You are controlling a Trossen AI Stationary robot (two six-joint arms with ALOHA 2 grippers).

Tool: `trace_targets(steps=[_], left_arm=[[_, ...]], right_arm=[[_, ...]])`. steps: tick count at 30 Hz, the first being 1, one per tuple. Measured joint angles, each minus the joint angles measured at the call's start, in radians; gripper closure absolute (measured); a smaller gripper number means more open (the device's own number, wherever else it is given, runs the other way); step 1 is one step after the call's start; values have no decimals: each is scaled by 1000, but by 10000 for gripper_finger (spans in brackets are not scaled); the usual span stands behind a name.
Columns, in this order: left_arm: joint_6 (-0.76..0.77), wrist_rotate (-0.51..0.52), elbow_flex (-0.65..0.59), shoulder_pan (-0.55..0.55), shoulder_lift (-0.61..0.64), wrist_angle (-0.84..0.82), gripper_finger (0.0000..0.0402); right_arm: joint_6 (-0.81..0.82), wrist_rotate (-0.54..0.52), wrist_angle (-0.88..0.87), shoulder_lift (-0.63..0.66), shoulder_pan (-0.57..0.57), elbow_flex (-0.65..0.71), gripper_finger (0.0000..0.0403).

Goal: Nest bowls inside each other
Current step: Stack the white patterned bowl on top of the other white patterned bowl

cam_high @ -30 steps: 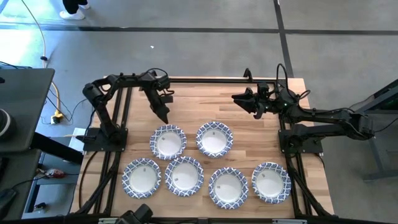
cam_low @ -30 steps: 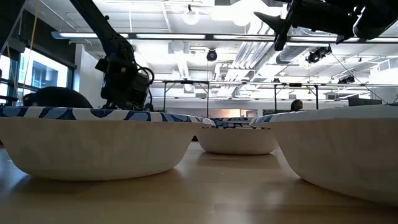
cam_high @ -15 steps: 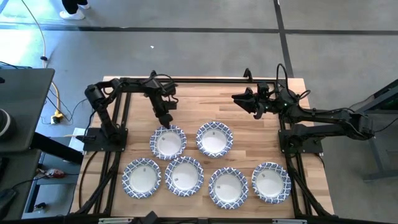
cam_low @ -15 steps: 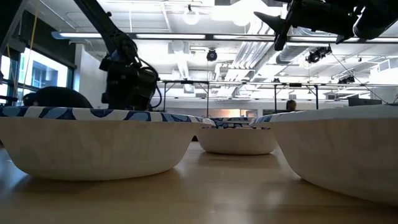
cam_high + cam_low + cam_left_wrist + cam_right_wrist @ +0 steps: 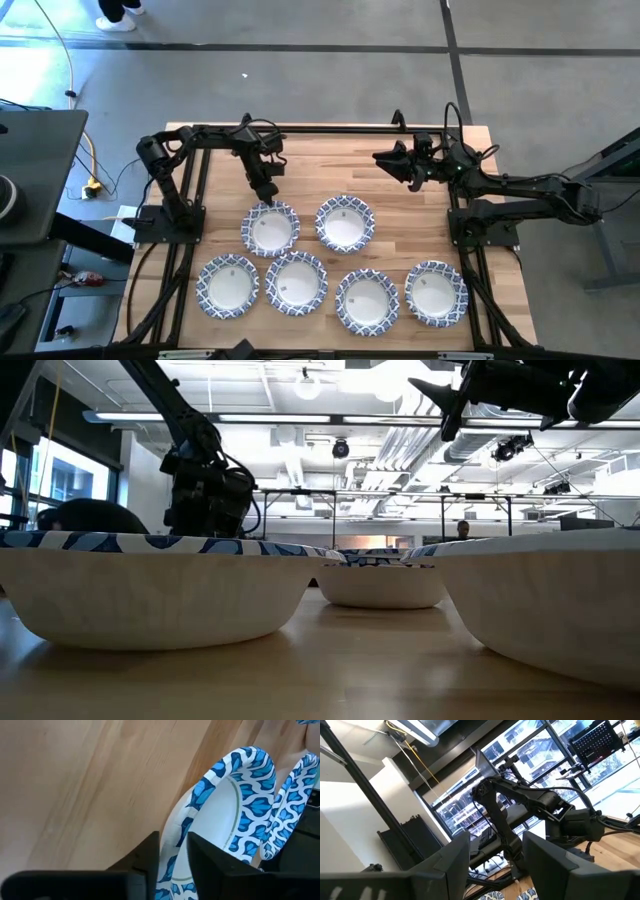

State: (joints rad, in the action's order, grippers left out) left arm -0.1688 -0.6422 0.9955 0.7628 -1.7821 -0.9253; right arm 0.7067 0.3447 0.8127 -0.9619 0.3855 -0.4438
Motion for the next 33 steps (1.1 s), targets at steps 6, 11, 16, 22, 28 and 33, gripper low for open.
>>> trace_targets(steps=[6, 11, 16, 22, 28, 33], left_arm=[[-2, -6, 0, 6, 0, 0, 365], [-3, -23, 0, 16, 0, 0, 383], [-7, -28, 0, 31, 0, 0, 386], [-17, -33, 0, 63, 0, 0, 387], [-25, -92, 8, 122, 0, 6, 387], [-4, -116, 63, 159, 0, 2, 387]], right_arm=[[0, 3, 0, 0, 0, 0, 230], [0, 3, 0, 0, 0, 0, 230], [0, 3, 0, 0, 0, 0, 230], [0, 3, 0, 0, 0, 0, 230], [0, 3, 0, 0, 0, 0, 230], [-1, 3, 0, 0, 0, 0, 230]])
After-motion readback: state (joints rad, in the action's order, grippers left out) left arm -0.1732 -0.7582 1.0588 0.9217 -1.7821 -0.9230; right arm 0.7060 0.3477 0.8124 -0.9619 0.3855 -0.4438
